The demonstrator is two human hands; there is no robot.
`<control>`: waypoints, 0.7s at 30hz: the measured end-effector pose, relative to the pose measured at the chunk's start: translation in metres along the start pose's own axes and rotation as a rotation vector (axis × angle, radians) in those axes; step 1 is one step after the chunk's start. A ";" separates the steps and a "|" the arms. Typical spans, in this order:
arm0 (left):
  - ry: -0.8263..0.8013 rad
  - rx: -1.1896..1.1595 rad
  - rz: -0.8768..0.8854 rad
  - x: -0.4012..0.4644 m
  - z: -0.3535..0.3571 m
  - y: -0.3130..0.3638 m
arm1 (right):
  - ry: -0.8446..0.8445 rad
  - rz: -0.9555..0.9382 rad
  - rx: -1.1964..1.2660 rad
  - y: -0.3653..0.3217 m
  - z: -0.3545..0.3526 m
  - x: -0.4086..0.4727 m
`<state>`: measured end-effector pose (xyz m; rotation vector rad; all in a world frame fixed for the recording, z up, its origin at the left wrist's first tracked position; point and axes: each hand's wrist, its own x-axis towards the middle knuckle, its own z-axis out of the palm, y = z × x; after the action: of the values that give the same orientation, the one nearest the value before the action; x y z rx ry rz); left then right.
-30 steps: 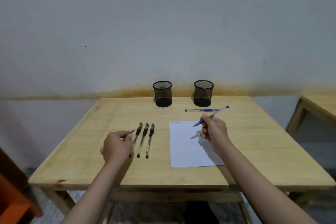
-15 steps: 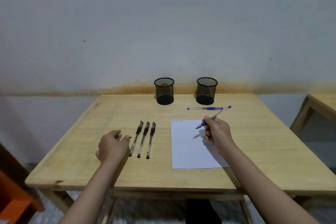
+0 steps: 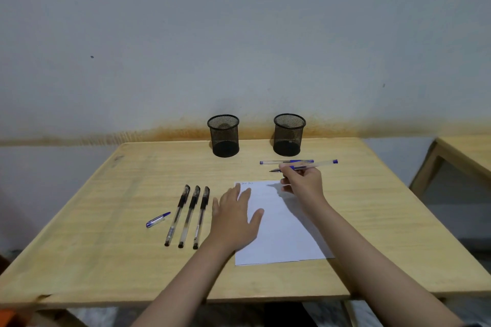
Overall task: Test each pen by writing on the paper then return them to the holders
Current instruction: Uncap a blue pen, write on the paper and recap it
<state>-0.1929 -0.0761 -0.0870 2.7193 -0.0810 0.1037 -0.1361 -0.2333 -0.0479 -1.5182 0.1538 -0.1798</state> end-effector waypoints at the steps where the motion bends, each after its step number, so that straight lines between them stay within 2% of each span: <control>1: -0.037 0.042 0.002 0.001 0.003 -0.001 | -0.017 -0.020 0.001 0.000 0.003 0.005; 9: -0.060 0.107 0.018 0.003 0.009 -0.002 | -0.139 -0.086 -0.152 0.014 0.037 0.034; 21: -0.092 0.136 -0.032 0.007 0.011 0.001 | -0.109 -0.145 -0.208 0.026 0.038 0.037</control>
<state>-0.1850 -0.0819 -0.0960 2.8592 -0.0591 -0.0261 -0.0915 -0.2031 -0.0713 -1.7435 -0.0267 -0.2008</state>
